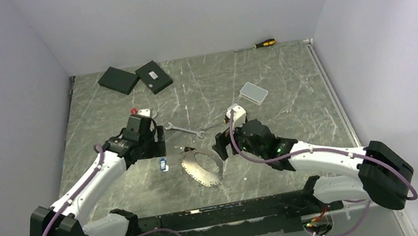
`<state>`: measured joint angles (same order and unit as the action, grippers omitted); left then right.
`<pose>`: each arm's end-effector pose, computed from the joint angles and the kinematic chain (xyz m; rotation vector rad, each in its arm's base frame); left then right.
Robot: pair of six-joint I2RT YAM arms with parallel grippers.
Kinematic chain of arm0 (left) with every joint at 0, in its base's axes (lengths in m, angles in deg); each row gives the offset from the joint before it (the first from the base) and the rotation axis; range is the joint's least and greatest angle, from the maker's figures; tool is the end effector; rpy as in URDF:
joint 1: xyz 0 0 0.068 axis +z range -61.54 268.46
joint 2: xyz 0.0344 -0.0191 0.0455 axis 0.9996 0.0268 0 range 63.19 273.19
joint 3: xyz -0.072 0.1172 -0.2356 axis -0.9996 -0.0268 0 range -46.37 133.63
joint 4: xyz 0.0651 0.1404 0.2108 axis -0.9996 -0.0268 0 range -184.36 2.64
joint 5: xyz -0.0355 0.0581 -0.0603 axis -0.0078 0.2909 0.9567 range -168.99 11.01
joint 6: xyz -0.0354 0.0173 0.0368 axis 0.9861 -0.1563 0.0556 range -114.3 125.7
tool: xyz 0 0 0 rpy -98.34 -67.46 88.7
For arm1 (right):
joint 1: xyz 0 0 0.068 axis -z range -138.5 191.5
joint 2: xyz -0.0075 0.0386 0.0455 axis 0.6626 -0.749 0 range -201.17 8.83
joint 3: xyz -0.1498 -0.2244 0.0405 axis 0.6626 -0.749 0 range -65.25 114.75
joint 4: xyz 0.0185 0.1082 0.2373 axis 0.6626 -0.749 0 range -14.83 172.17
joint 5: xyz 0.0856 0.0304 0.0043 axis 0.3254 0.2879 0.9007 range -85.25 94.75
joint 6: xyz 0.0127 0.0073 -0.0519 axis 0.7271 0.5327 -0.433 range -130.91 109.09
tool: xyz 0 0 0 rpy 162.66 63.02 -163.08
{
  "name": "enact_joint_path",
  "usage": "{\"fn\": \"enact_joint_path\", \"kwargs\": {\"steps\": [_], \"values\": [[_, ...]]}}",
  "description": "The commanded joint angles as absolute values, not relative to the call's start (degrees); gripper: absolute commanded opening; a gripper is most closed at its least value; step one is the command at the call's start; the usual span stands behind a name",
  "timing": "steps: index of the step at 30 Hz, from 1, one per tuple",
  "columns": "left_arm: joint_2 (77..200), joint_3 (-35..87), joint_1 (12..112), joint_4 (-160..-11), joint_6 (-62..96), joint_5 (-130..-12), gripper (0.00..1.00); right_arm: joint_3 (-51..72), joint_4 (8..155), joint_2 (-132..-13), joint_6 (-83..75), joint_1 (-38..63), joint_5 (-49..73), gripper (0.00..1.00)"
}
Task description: Put the keys on the keyring
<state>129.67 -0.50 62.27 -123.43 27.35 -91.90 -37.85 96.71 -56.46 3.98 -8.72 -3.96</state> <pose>0.2053 -0.0922 0.2347 0.0147 2.5232 -0.0451 0.1578 0.1809 0.2069 -0.5162 1.9542 0.5846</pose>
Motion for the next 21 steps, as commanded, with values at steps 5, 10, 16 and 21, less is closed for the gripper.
{"fn": "enact_joint_path", "kwargs": {"steps": [5,10,16,21], "values": [[129.39,0.1,60.52,-124.63,29.8,-91.01,0.83,-28.46,87.15,-58.3,-1.38,-4.33,13.69,0.82],[129.14,0.02,59.0,-126.75,32.17,-88.79,0.74,-29.05,85.18,-56.64,3.75,-4.29,14.25,0.76],[124.67,-4.6,56.24,-126.3,47.2,-87.81,0.69,-30.54,80.95,-55.05,10.96,-4.41,12.25,0.79],[126.58,-4.07,49.74,-125.95,51.83,-91.41,0.7,-29.49,75.48,-55.18,11.54,-4.38,7.81,0.8]]}}
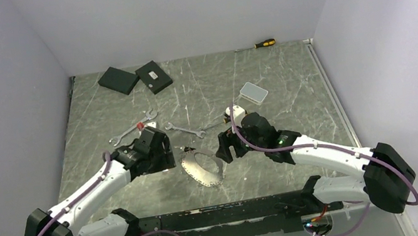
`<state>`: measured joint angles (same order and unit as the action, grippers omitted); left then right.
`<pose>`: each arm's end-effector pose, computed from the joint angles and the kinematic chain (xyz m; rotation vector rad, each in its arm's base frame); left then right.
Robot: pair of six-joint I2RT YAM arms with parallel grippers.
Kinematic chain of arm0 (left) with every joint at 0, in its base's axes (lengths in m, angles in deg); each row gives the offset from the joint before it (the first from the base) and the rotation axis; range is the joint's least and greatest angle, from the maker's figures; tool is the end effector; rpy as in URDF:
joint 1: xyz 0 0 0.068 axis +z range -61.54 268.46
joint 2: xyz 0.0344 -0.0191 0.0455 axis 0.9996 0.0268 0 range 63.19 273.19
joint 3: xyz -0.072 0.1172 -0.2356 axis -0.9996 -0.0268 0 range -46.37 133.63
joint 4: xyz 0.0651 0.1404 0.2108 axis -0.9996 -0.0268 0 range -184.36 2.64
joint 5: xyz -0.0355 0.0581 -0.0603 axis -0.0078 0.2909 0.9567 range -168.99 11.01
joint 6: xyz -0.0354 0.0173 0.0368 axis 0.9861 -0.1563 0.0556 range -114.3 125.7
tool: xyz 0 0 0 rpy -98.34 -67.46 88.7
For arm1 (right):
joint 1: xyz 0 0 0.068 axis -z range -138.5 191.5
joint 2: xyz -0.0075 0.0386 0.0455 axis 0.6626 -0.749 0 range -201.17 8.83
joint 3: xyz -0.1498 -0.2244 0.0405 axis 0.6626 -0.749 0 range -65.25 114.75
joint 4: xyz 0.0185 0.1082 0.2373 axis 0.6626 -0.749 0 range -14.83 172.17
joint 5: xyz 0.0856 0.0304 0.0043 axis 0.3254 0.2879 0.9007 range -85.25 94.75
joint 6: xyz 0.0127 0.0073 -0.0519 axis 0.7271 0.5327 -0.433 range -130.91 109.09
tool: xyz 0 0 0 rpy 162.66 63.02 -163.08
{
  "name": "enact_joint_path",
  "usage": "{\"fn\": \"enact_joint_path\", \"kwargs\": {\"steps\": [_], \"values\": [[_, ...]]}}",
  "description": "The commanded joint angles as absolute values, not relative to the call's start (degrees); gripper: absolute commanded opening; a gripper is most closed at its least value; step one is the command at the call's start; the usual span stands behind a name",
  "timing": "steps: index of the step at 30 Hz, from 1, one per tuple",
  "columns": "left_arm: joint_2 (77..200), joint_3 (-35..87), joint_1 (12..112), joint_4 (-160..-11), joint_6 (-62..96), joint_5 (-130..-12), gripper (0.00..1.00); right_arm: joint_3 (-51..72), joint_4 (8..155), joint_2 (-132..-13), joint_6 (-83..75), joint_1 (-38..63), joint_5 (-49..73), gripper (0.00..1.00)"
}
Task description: Put the keys on the keyring
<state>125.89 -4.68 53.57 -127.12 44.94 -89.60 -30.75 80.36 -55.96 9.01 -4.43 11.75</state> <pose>0.1697 -0.1105 0.2212 -0.1626 2.6131 -0.2174 0.1652 0.1768 0.2224 -0.5763 2.1598 0.7864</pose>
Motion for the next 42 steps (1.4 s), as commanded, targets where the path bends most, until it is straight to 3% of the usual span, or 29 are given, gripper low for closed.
{"fn": "enact_joint_path", "kwargs": {"steps": [1,8,19,34,42], "values": [[126.91,-4.4,48.58,-123.94,50.34,-90.0,0.69,-29.02,74.82,-55.13,11.51,-4.43,7.37,0.8],[127.13,-9.3,45.37,-116.33,50.93,-89.55,0.53,-27.45,73.67,-54.23,11.28,-4.41,6.48,0.8],[131.37,-15.67,45.34,-101.16,50.47,-86.82,0.47,-28.3,72.55,-54.83,8.98,-4.39,7.54,0.8],[132.41,-19.65,45.33,-97.52,53.22,-84.46,0.38,-27.41,71.43,-57.09,7.0,-4.39,7.16,0.8],[129.69,-21.53,45.31,-94.64,52.43,-82.22,0.17,-27.37,71.71,-57.47,7.02,-4.38,7.3,0.8]]}}
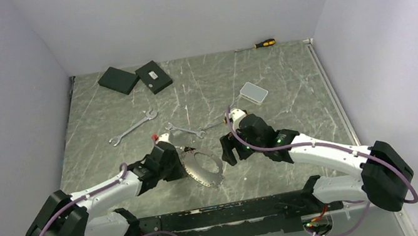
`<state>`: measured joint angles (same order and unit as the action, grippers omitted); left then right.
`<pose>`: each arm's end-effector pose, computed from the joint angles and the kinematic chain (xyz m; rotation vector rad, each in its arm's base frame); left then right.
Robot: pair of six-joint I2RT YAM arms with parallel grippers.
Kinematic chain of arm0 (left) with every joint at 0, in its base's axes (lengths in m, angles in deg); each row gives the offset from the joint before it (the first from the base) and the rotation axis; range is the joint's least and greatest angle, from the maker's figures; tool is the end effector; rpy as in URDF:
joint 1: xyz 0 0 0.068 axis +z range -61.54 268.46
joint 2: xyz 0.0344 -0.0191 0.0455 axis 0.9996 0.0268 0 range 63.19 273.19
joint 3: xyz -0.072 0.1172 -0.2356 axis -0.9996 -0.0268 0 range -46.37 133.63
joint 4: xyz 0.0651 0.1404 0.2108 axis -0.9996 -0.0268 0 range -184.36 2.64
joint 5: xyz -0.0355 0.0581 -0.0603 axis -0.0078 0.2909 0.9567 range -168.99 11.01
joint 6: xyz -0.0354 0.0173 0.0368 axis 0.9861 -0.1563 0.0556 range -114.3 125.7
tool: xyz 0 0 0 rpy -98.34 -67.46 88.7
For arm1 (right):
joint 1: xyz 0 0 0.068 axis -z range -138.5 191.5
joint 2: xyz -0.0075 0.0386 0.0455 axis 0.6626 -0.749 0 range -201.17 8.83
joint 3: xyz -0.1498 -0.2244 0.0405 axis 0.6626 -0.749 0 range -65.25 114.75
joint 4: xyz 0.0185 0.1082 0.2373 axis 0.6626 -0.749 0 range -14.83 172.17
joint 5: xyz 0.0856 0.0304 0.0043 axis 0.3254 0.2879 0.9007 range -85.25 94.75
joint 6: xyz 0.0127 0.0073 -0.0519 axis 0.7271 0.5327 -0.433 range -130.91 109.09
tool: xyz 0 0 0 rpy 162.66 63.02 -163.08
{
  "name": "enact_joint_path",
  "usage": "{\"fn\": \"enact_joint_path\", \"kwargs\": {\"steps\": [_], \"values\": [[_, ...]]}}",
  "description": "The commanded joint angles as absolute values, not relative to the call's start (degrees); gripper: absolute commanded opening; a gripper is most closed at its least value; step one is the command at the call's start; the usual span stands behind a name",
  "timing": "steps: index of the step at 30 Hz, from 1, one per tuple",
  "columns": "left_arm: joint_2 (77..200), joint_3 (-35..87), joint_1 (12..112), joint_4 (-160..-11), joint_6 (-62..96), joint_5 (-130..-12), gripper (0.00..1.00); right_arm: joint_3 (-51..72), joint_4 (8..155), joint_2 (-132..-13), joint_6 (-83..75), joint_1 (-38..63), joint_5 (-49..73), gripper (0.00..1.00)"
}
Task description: Put the keys on the keyring
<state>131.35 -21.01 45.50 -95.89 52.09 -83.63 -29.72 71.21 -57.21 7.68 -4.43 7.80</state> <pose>0.1562 -0.1416 0.1506 -0.1125 2.5489 -0.5558 0.1631 0.1710 0.2094 -0.5898 2.3045 0.6258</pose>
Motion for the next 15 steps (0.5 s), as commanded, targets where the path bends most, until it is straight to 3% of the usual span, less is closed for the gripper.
{"fn": "enact_joint_path", "kwargs": {"steps": [1,5,15], "values": [[129.31,-21.62,45.39,-94.48,52.19,-82.16,0.14,-27.43,71.84,-57.48,7.09,-4.39,7.38,0.8],[127.79,-20.97,45.39,-95.4,50.2,-82.24,0.0,-27.44,71.81,-57.37,7.11,-4.44,7.47,0.8],[123.79,-14.78,45.33,-102.38,39.3,-82.9,0.0,-28.12,73.78,-55.82,5.41,-4.44,8.12,0.8]]}}
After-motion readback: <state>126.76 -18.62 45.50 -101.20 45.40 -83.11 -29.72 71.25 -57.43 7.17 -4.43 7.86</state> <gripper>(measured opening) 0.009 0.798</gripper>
